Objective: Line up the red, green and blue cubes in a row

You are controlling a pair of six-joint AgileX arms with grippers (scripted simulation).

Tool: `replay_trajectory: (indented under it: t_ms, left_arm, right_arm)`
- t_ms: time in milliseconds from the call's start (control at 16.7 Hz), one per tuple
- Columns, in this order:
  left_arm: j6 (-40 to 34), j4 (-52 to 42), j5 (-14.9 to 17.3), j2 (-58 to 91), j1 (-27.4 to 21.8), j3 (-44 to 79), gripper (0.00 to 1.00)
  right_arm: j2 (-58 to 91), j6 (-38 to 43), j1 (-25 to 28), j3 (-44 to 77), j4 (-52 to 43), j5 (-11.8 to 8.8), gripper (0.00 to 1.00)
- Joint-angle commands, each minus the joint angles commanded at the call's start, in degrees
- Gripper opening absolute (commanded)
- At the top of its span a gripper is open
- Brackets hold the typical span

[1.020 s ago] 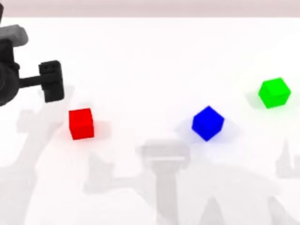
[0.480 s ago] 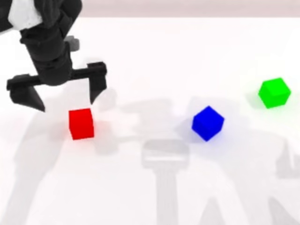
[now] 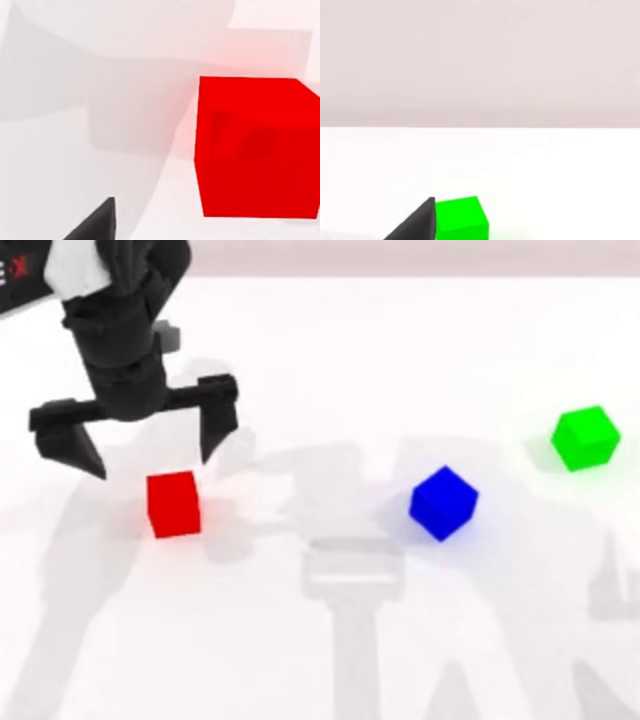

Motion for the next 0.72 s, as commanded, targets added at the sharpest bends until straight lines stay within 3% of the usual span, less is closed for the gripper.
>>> replay_trajectory:
  t_ms: [720]
  left_arm:
    - [0.1,17.8,0.0,6.6,-0.2,-11.3,1.00]
  right_arm:
    - [0.0,0.0,0.0,0.0,0.0,0.0,1.00]
